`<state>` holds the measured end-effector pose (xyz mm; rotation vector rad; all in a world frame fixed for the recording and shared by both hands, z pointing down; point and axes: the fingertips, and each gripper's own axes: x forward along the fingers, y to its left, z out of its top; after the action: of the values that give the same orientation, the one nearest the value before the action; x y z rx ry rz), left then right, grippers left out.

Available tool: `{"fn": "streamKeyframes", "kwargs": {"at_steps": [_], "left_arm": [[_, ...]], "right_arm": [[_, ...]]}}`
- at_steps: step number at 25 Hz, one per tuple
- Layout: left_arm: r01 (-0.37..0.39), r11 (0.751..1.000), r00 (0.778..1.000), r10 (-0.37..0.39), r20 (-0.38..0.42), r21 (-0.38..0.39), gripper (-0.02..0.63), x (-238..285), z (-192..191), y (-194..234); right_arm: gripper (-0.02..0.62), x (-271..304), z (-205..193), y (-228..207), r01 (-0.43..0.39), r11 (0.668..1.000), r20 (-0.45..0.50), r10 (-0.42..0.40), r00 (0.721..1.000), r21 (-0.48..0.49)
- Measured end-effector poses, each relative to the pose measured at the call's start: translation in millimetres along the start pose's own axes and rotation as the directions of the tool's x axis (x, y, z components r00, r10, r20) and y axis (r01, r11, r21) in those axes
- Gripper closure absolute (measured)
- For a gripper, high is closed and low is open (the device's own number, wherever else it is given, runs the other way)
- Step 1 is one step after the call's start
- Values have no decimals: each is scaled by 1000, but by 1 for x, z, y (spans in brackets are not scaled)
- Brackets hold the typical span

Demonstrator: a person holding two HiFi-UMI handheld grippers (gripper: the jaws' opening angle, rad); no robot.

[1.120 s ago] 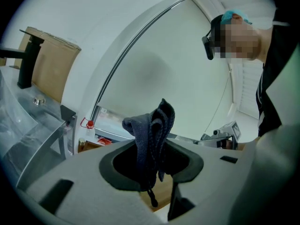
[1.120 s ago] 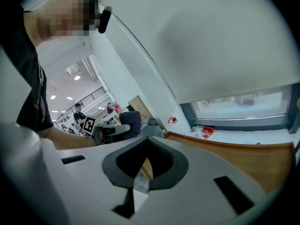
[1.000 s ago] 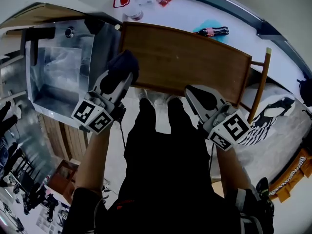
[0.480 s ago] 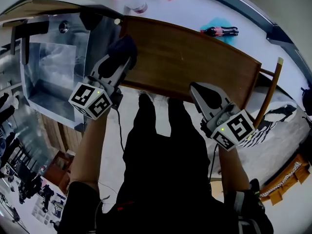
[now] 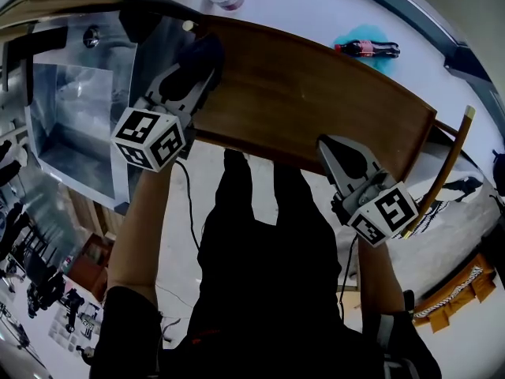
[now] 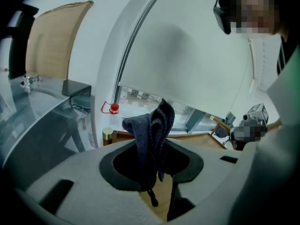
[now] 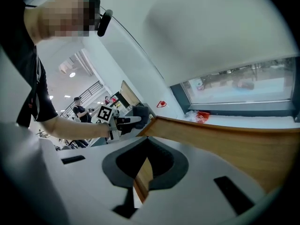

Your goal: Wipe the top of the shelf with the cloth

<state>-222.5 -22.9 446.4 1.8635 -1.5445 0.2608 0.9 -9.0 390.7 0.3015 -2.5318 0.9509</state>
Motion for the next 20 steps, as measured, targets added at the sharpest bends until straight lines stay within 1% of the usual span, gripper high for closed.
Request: {"fn": "streamKeyframes", "kwargs": {"at_steps": [4,7,9,13,20], "left_arm": [[-45,996,998,48,-43,71,462,16,1,8],[-78,985,993,90,-76,153,462,26,1,14],[-90,979,990,108,-95,182,462,33,0,18],[-112,982,983,131,-125,150,462,43,-6,30],[-126,980,970,154,-187,153,462,56,-17,34]], "right_arm": [[592,4,-10,-9,0,1000,-11,1,1000,20],[591,6,-17,-13,-7,999,-24,8,1000,36],[591,5,-20,-17,-9,999,-30,10,1000,44],[591,4,-22,-26,-2,999,-31,3,1000,53],[592,2,-24,-34,6,998,-28,-4,1000,68]]}}
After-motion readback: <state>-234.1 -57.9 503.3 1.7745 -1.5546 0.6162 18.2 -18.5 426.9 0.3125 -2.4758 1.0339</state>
